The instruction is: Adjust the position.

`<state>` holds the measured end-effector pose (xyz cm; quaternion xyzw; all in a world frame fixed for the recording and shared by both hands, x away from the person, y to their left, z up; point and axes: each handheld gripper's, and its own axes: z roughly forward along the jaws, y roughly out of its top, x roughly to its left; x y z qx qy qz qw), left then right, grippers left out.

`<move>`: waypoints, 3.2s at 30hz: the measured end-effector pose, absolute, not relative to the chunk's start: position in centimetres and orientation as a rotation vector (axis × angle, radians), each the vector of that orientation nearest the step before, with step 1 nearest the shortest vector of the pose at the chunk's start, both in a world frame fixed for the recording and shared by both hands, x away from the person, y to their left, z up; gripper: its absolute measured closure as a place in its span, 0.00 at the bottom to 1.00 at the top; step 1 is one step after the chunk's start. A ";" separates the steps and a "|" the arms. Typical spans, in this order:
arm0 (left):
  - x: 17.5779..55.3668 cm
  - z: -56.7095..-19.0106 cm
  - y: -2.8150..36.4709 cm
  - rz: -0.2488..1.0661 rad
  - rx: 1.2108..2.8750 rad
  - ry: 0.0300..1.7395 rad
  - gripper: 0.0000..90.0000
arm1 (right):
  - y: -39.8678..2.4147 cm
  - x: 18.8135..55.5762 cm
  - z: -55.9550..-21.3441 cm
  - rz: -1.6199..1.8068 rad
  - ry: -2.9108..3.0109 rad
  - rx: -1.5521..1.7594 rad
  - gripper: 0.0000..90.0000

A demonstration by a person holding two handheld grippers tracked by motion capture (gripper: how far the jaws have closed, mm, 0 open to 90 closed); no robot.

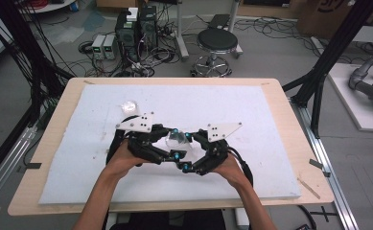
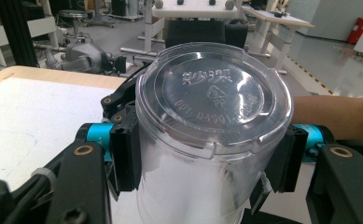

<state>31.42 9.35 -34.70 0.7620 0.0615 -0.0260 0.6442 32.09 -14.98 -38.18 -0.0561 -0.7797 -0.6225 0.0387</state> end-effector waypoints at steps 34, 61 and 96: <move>31.5 -34.8 9.6 -0.044 1.726 0.161 0.14 | -15.1 32.1 -38.7 -1.914 -2.396 -0.120 0.35; 31.0 -33.4 12.2 0.081 2.310 0.158 0.10 | -13.5 31.9 -35.8 -1.055 -2.921 -0.067 0.35; 31.8 -34.2 7.6 -0.018 2.451 0.075 0.20 | -11.7 31.8 -34.4 -0.601 -3.064 -0.025 0.36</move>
